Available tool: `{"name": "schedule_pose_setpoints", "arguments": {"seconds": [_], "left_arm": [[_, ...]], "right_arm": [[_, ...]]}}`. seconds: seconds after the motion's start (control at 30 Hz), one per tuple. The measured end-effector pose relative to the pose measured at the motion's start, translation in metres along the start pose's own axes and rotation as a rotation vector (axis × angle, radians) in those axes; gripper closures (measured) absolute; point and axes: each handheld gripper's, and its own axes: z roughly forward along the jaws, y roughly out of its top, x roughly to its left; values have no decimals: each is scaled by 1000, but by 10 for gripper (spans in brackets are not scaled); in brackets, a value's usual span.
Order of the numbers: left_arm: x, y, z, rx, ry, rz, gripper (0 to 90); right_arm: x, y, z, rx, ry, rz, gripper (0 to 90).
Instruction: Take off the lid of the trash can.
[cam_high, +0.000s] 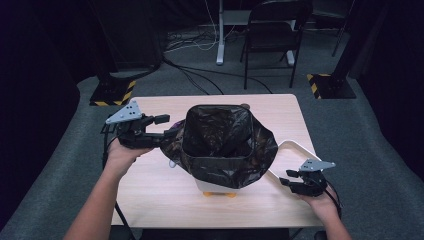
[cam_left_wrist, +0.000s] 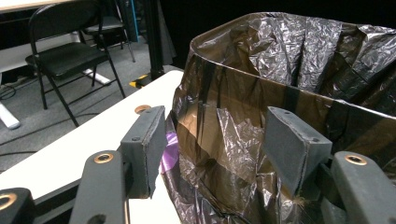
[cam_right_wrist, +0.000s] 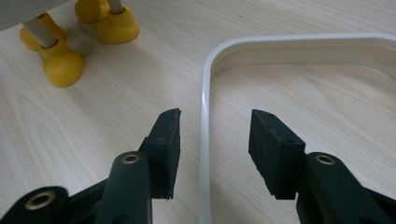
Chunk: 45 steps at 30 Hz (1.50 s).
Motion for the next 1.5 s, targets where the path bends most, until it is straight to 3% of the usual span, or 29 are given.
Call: {"name": "schedule_pose_setpoints", "arguments": {"seconds": [0.6, 0.87, 1.5], "left_arm": [[0, 2, -3, 4, -1, -1, 393], [1, 5, -4, 4, -4, -1, 393], [0, 14, 2, 13, -9, 10, 393]], "right_arm": [[19, 19, -14, -87, -8, -30, 473], [17, 28, -26, -136, -28, -15, 476], [29, 61, -59, -203, 52, -28, 469]]}}
